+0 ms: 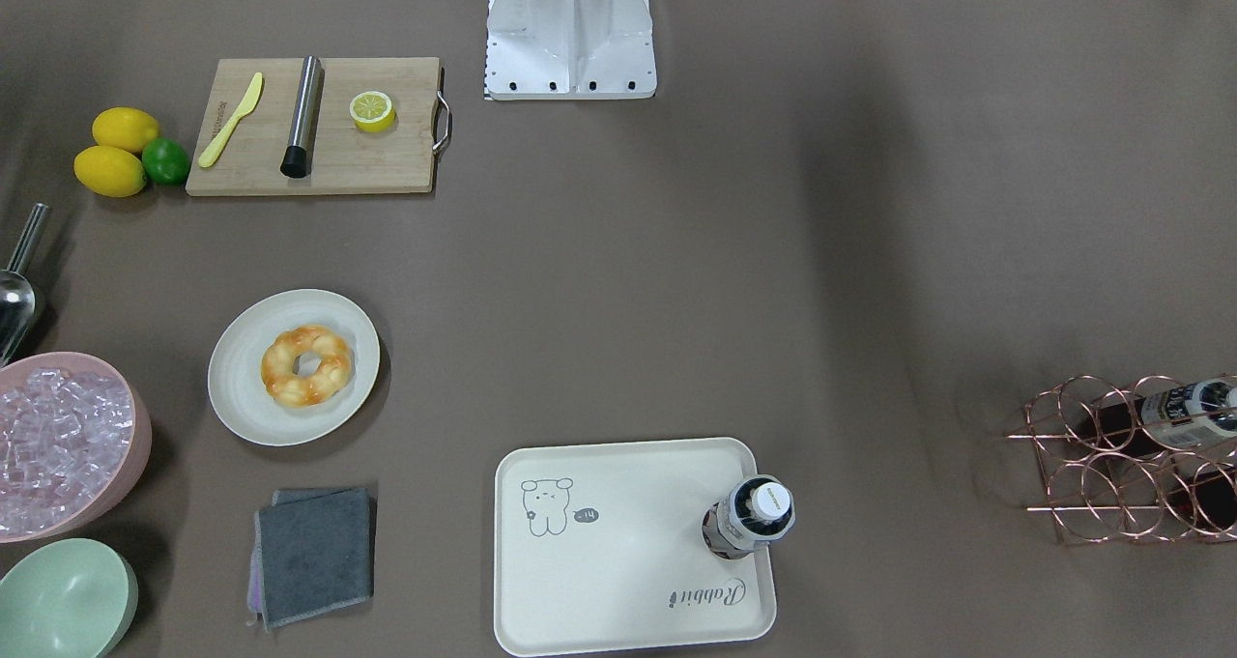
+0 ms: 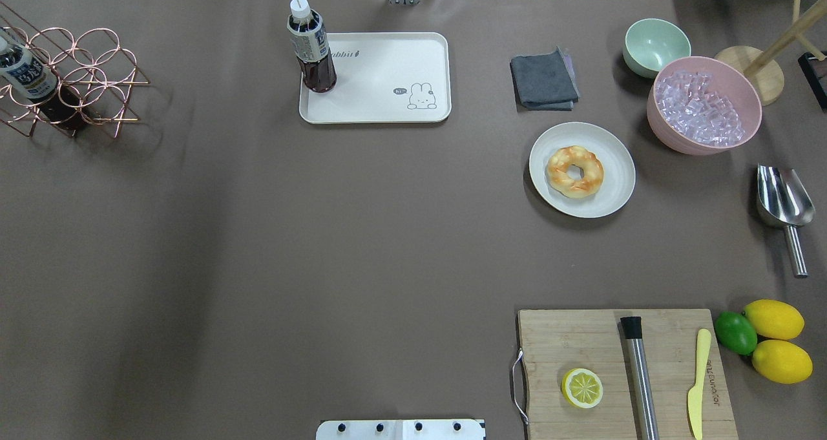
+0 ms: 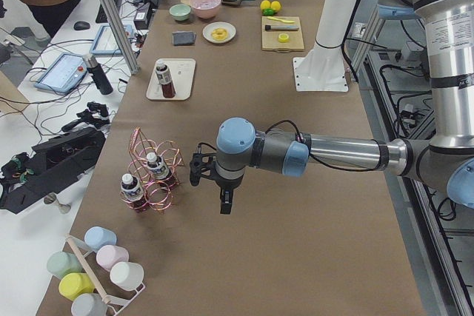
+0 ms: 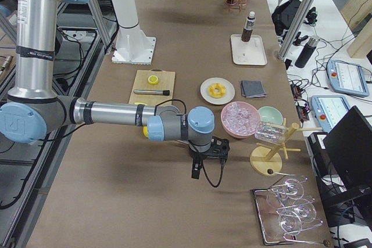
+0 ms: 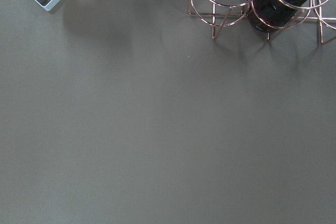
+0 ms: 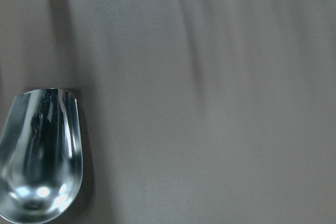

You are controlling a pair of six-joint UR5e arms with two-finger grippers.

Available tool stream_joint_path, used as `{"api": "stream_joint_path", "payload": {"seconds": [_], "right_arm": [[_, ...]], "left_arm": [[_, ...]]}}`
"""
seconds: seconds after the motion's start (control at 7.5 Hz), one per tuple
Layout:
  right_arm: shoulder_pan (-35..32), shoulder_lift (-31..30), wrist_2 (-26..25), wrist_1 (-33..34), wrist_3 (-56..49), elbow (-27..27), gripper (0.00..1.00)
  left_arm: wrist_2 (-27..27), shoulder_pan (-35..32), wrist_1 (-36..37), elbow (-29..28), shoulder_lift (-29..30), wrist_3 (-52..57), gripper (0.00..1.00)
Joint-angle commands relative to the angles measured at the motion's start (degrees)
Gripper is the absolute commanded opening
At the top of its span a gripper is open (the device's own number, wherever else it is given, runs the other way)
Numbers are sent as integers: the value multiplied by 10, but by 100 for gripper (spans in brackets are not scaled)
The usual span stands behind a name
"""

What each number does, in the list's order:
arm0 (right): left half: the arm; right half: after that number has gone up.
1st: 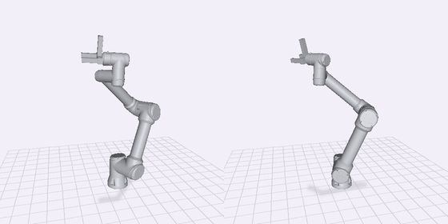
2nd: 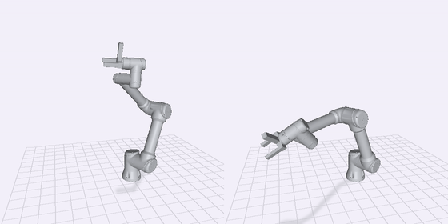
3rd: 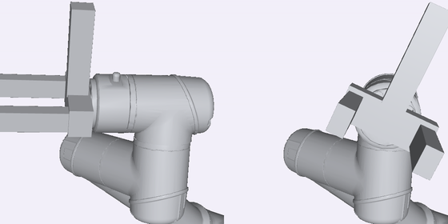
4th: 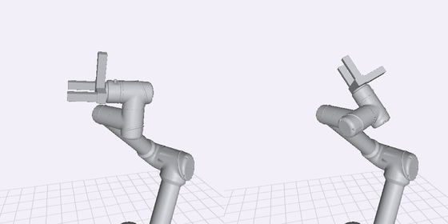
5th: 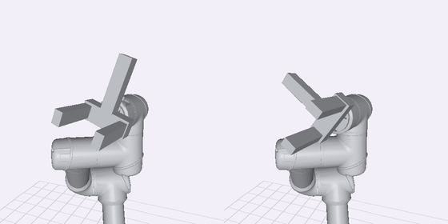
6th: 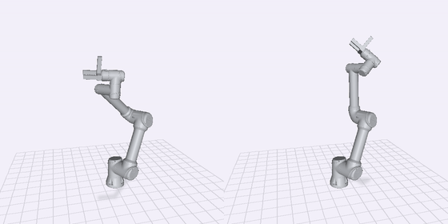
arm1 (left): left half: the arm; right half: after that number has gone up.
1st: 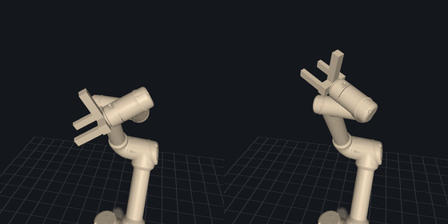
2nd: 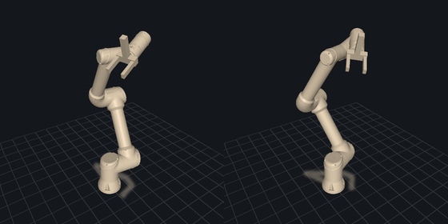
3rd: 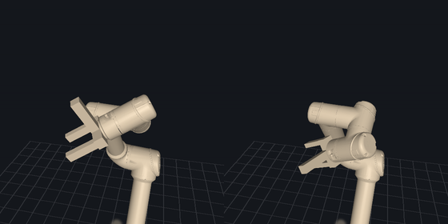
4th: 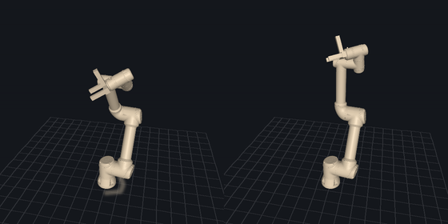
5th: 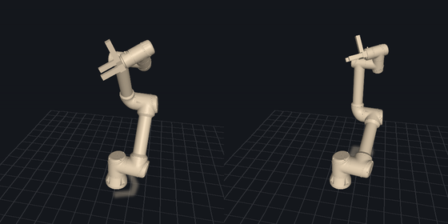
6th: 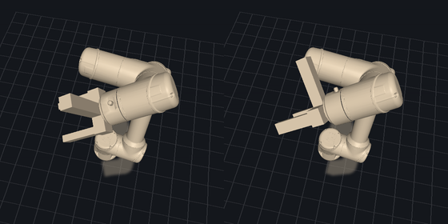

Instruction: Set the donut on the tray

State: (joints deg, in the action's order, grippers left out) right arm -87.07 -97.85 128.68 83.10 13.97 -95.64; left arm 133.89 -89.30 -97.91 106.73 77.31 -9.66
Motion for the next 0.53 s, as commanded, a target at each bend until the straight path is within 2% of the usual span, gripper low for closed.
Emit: {"api": "stream_joint_path", "payload": {"seconds": [0.0,0.4], "right_arm": [[0,-2,1,0,0,1,100],[0,-9,1,0,0,-2,100]], "left_arm": [[-1,0,3,-2,0,0,98],[0,-1,4,0,0,-5,98]]}}
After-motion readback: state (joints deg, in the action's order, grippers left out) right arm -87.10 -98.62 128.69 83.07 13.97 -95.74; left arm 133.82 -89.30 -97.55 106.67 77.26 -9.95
